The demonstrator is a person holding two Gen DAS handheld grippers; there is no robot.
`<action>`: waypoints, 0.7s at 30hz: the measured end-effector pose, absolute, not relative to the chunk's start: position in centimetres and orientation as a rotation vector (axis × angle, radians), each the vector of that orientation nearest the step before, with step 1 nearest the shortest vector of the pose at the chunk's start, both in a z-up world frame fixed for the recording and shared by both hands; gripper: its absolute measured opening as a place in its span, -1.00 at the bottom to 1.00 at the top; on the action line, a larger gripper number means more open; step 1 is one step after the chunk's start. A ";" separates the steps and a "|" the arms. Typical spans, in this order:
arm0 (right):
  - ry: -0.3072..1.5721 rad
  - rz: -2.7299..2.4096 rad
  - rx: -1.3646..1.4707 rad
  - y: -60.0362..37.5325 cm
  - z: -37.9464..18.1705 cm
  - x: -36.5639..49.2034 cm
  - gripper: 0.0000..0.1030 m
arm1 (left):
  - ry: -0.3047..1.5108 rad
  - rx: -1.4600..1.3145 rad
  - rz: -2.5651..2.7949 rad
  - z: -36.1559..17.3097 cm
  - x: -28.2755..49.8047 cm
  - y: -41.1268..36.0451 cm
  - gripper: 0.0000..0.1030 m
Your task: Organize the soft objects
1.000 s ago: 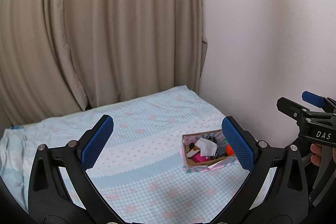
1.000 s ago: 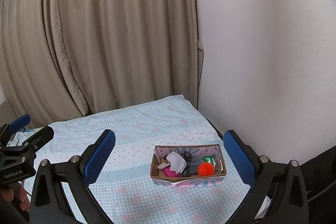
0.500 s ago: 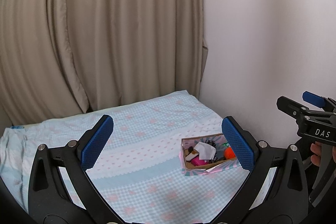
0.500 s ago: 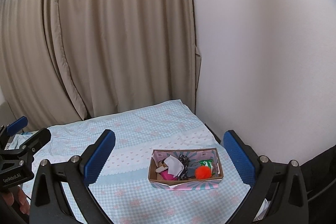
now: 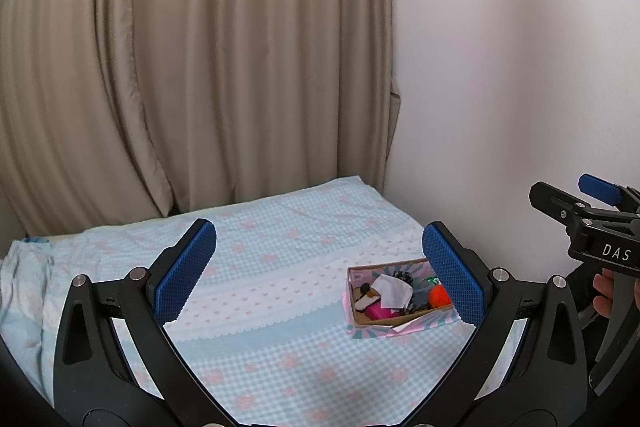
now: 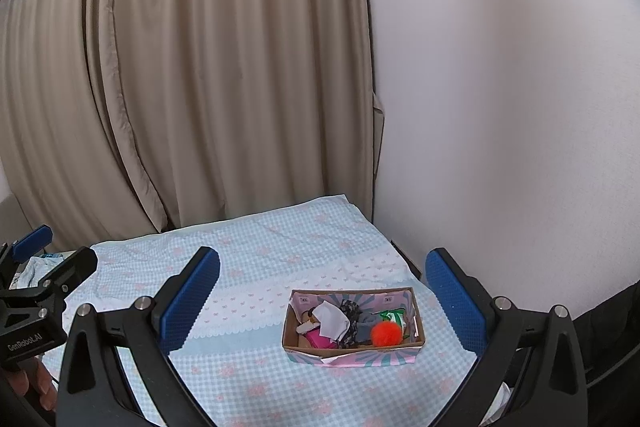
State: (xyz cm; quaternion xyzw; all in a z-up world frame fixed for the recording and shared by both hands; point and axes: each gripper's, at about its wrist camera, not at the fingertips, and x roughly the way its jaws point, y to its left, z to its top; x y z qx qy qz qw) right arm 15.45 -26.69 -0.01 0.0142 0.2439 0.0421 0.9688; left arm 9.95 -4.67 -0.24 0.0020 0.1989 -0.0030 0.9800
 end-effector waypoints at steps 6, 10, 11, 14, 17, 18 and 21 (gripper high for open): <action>0.495 0.085 0.027 -26.8 0.1 15.6 0.99 | 0.399 0.008 0.000 -0.3 10.0 -4.9 1.00; 0.496 0.083 0.030 -26.9 0.0 15.5 0.99 | 0.396 0.015 0.008 -0.2 10.3 -5.2 1.00; 0.498 0.083 0.032 -26.9 -0.1 15.6 0.99 | 0.396 0.014 0.010 -0.2 10.3 -5.3 1.00; 0.500 0.080 0.034 -26.9 -0.1 15.7 0.99 | 0.395 0.012 0.016 -0.2 10.4 -5.5 1.00; 0.499 0.080 0.034 -27.1 0.0 15.7 0.99 | 0.396 0.013 0.018 -0.3 10.4 -5.6 1.00; 0.498 0.079 0.033 -27.1 0.0 15.8 0.99 | 0.397 0.013 0.019 -0.3 10.5 -5.6 1.00; 0.496 0.074 0.032 -27.1 0.0 15.7 0.99 | 0.398 0.012 0.018 -0.3 10.5 -5.6 1.00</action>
